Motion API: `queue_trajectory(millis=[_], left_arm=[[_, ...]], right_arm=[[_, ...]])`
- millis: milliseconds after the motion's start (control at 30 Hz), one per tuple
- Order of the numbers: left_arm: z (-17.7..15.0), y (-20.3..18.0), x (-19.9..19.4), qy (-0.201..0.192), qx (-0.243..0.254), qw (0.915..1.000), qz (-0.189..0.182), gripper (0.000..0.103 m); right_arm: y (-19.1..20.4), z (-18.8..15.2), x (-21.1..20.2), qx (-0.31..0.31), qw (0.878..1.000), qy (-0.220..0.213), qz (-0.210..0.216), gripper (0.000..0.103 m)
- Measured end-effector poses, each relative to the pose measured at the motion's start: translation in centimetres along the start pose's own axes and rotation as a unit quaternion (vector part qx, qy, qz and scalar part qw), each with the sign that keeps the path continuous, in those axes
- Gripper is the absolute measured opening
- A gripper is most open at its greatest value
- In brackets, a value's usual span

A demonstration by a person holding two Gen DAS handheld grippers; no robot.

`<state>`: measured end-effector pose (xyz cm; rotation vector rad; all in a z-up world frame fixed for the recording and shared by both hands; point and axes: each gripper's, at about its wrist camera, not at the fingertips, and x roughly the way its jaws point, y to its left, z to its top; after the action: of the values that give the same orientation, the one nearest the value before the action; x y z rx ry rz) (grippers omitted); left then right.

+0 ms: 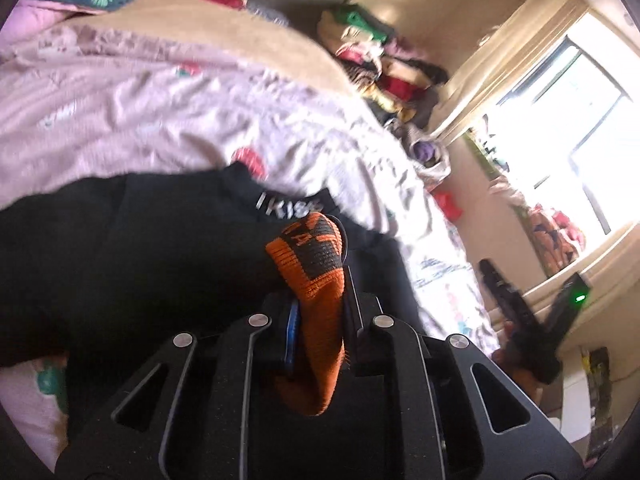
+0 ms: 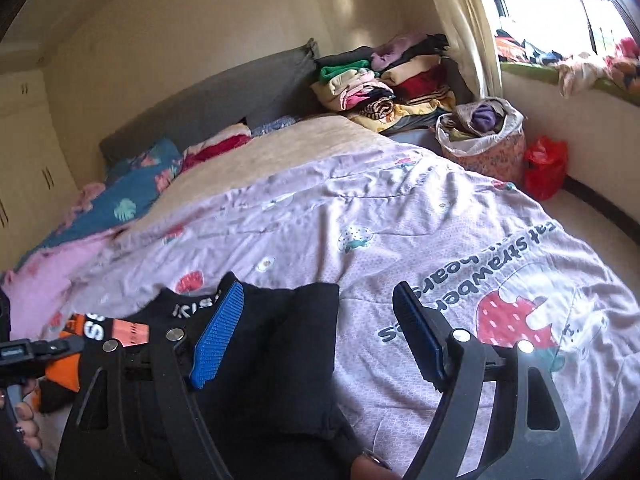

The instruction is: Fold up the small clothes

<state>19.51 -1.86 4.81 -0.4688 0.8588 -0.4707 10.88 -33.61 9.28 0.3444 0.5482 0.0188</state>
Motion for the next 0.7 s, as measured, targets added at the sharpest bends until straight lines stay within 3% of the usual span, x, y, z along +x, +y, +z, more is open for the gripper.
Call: queue_trajectory(millis=[167, 500, 700], left_arm=[[0.5, 0.7, -1.7, -0.015, -0.003, 0.9999, 0.001, 0.01], [-0.6, 4.5, -0.7, 0.001, -0.025, 0.9976, 0.065, 0.009], [-0.8, 4.6, -1.0, -0.011, -0.004, 0.995, 0.099, 0.009]], right_arm=[[0.9, -0.2, 1.1, -0.024, 1.0, 0.018, -0.005, 0.076], [4.5, -1.7, 2.9, -0.074, 0.995, 0.063, 0.009, 0.076], [7.6, -3.2, 3.9, -0.118, 0.989, 0.086, 0.026, 0.076]])
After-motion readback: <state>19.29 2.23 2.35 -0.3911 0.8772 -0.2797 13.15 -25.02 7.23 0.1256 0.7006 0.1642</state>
